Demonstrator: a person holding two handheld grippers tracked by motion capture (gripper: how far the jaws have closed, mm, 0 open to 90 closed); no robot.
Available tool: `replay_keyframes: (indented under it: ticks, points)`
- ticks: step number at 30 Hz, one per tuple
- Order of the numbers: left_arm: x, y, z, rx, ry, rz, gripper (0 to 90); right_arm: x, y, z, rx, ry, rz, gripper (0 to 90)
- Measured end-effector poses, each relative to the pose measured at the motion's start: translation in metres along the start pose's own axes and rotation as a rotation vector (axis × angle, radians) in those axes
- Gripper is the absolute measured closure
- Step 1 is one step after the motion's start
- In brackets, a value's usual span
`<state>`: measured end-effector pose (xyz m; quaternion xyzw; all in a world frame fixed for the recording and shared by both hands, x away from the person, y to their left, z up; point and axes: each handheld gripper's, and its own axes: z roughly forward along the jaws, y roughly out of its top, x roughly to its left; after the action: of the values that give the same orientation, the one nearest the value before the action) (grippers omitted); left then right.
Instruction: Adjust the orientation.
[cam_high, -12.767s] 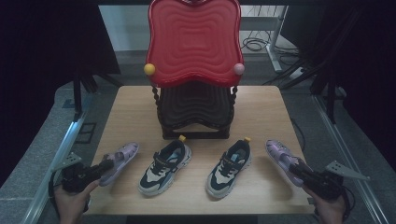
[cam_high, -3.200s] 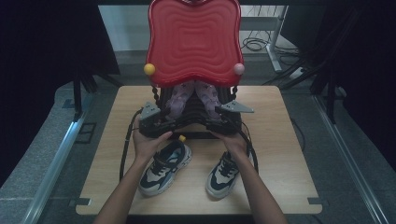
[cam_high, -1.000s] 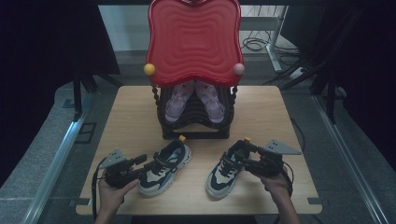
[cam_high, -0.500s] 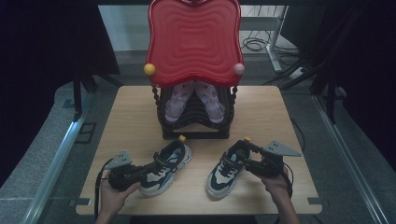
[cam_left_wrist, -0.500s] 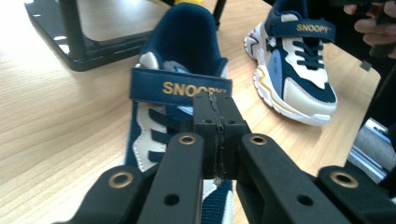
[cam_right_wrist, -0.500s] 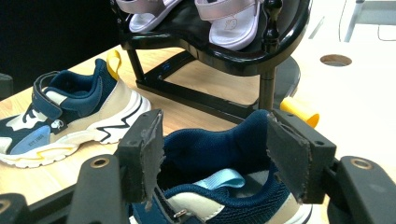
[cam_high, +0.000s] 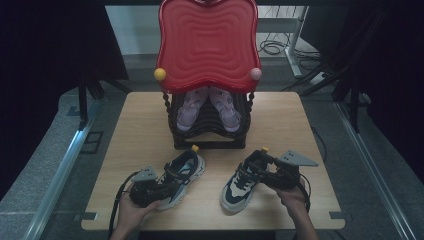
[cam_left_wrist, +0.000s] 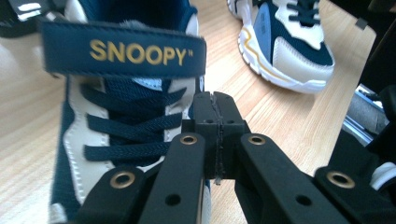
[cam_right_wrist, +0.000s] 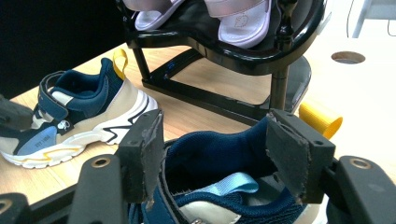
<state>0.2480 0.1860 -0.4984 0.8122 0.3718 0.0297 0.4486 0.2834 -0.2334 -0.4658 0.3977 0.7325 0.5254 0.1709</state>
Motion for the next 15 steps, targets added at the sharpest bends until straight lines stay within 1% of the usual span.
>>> replay_keyframes:
  ticks: [3,5,7,9,12,15]
  points:
    - [0.000,-0.002,0.005,0.015,0.007,-0.011,90.0,-0.002,0.000,-0.001,-0.003,-0.003,0.003,37.8]
    - [-0.001,-0.002,0.006,0.015,0.000,-0.016,90.0,-0.002,0.000,-0.001,-0.004,-0.002,0.008,37.8]
    - [-0.003,-0.002,0.007,0.025,-0.002,-0.007,90.0,-0.002,0.000,-0.001,-0.003,-0.003,0.010,37.8]
    - [-0.007,-0.002,0.011,0.034,-0.014,-0.001,90.0,-0.002,0.000,-0.001,-0.001,-0.005,0.011,37.8]
    - [-0.014,-0.003,0.018,0.063,-0.029,0.018,90.0,-0.002,0.000,-0.001,-0.002,-0.009,0.009,37.8]
    - [-0.017,-0.005,0.024,0.095,-0.027,0.031,90.0,-0.002,0.000,-0.001,-0.001,-0.012,0.015,37.9]
